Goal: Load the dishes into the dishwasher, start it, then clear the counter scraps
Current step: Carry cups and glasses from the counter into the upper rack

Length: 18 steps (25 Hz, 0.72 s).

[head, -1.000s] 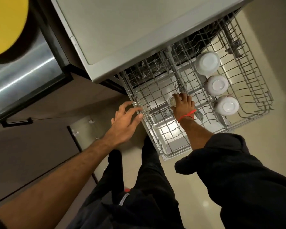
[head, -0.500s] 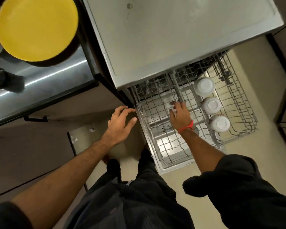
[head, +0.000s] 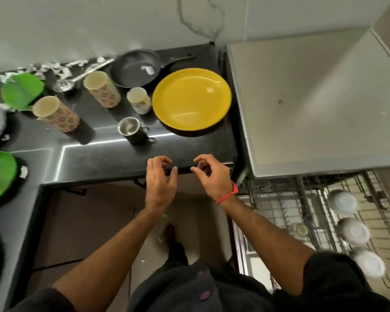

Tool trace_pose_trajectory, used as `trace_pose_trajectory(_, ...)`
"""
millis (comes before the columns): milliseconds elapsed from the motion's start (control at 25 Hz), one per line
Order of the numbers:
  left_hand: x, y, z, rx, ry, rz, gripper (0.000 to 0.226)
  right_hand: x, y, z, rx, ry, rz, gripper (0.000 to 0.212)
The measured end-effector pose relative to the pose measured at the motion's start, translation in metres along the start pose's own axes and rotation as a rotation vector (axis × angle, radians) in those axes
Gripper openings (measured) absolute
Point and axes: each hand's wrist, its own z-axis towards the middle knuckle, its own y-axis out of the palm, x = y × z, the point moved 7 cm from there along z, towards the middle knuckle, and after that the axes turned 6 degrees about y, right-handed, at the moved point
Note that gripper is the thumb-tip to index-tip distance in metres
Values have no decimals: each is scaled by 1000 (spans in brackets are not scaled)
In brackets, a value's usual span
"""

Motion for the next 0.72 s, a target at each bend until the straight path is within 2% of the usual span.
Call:
trace_pose_trajectory(160,-44,-61,58,108,-113,144,56,-30,78,49,-70,316,262,13)
trace_pose_trajectory(280,-80,-83,105,-9,-204,124,81,-42,114,69,-67,412,262,15)
trace_pose_trajectory(400,-100,-81,135,-187,-132,124,86,-50,136,74,-113,426,251,22)
trace_pose_trajectory(480,-101,-76,145,-250,-64,63,84,-51,142,72,-119,426,228,29)
trace_pose_trajectory(600,-100,-78,145,-221,-28,-56,83,-52,140,64,-92,413,192,44)
trace_pose_trajectory(720,-75,-85,134,-209,-27,-210,78,-66,129,49,-125,282,105,74)
